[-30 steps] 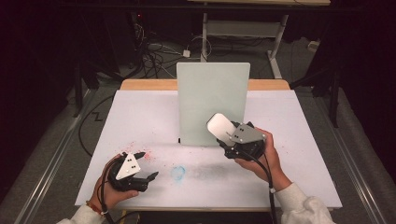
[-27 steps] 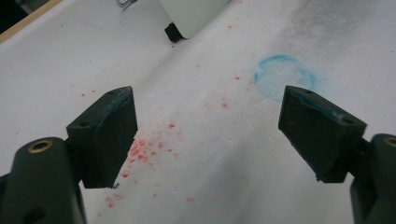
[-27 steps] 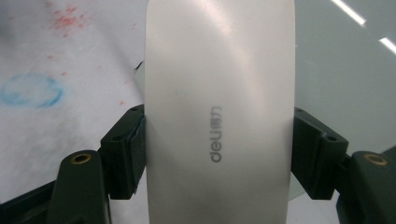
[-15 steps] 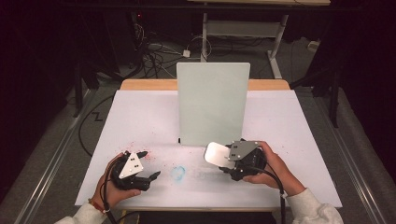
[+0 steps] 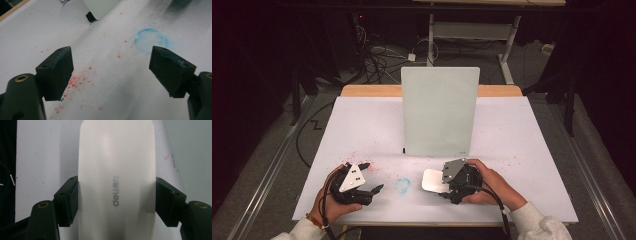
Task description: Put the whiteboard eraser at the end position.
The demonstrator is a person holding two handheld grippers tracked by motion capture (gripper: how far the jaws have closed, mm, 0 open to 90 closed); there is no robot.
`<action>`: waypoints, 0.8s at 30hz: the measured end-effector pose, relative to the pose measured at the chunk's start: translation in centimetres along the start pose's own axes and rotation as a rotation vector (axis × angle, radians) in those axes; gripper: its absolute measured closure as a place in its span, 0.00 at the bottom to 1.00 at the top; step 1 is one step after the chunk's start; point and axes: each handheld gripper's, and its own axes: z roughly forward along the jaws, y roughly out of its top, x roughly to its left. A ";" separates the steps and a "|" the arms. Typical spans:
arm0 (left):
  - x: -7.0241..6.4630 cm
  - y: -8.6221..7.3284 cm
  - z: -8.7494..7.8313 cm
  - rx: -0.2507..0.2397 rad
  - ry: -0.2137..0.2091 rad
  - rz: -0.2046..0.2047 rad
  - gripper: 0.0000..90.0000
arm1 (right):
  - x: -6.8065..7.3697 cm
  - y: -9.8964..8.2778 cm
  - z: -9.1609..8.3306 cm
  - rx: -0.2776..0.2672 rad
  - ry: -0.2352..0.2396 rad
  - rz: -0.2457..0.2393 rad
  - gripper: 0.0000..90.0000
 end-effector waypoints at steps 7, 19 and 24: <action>0.0 0.0 0.1 0.003 -0.003 0.000 0.21 | -0.2 -0.3 0.6 -0.016 0.003 0.030 0.34; -0.1 0.0 -0.1 0.001 0.002 0.001 0.21 | -0.5 -0.3 -1.6 -0.129 -0.055 0.056 0.32; -0.1 0.0 0.0 0.001 0.002 0.000 0.21 | -0.7 -0.3 -2.6 -0.170 -0.129 0.074 0.30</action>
